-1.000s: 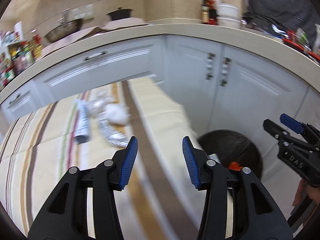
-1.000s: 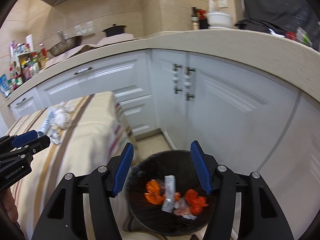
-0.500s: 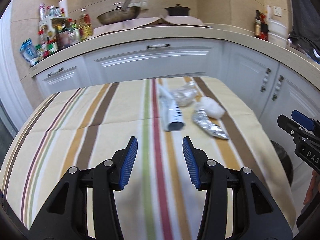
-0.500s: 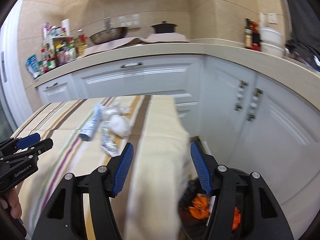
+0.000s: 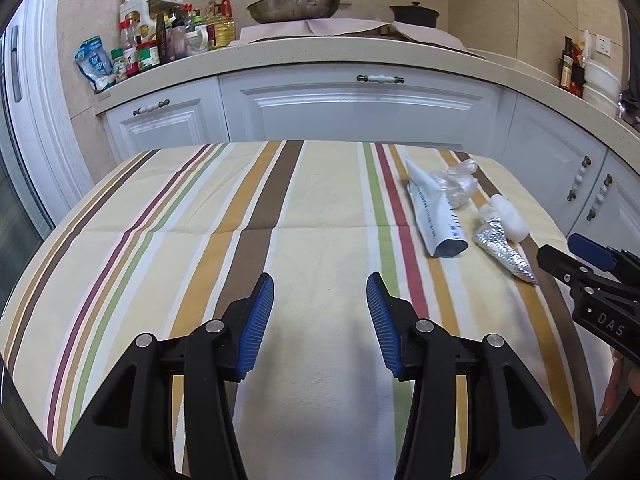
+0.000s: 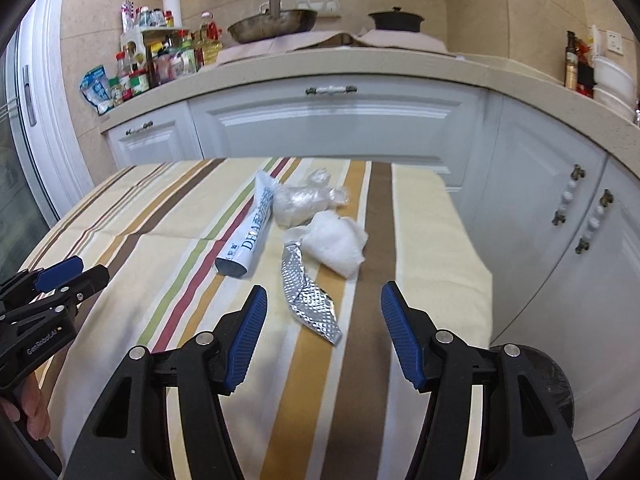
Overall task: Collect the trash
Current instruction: 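Move both tools back over the table trash, then close the right tool on the foil wrapper while the left tool grasps the toothpaste tube, then carry the foil wrapper and tube over the black bin and open both tools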
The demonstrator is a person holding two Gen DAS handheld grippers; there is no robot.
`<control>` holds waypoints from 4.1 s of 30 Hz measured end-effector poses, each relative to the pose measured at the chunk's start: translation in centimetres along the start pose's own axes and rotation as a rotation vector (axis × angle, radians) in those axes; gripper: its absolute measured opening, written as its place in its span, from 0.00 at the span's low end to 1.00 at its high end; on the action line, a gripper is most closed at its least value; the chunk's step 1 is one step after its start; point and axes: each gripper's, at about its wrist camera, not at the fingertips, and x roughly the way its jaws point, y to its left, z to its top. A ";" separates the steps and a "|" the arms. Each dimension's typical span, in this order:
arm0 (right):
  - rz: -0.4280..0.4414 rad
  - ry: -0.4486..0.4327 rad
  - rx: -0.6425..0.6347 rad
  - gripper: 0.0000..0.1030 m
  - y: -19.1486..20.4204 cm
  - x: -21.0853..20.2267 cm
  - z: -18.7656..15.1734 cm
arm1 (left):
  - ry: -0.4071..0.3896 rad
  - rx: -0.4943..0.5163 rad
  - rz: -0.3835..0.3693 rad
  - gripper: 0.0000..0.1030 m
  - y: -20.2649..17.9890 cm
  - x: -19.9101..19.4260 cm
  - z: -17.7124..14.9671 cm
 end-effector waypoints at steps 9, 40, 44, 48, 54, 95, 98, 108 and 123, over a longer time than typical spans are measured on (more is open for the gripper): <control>0.026 0.150 -0.023 0.55 0.6 3.9 0.5 | 0.018 -0.005 -0.023 0.51 -0.1 0.9 -0.1; -0.048 -0.010 0.068 0.33 -4.8 -0.3 0.4 | 0.048 0.081 -0.099 0.52 -7.4 3.9 2.0; -0.053 -0.019 0.086 0.33 -6.0 -0.1 0.7 | 0.061 0.098 -0.090 0.52 -8.7 4.8 2.6; -0.048 -0.027 0.099 0.33 -6.9 0.2 0.8 | 0.072 0.116 -0.076 0.52 -9.9 5.8 3.0; -0.028 -0.035 0.117 0.33 -8.3 0.6 0.9 | 0.114 0.120 -0.052 0.52 -10.7 7.9 3.6; -0.069 -0.046 0.102 0.33 -5.7 -5.3 -3.4 | 0.039 0.121 -0.134 0.07 -7.7 -1.8 -1.2; -0.087 -0.046 0.108 0.33 -5.8 -6.4 -4.1 | 0.034 0.141 -0.170 0.07 -8.3 -3.0 -2.0; -0.204 -0.057 0.172 0.33 -8.9 -10.5 -6.9 | 0.015 0.228 -0.290 0.07 -12.8 -5.8 -3.6; -0.361 -0.081 0.290 0.33 -15.3 -14.2 -10.0 | -0.042 0.355 -0.411 0.07 -22.4 -6.9 -4.1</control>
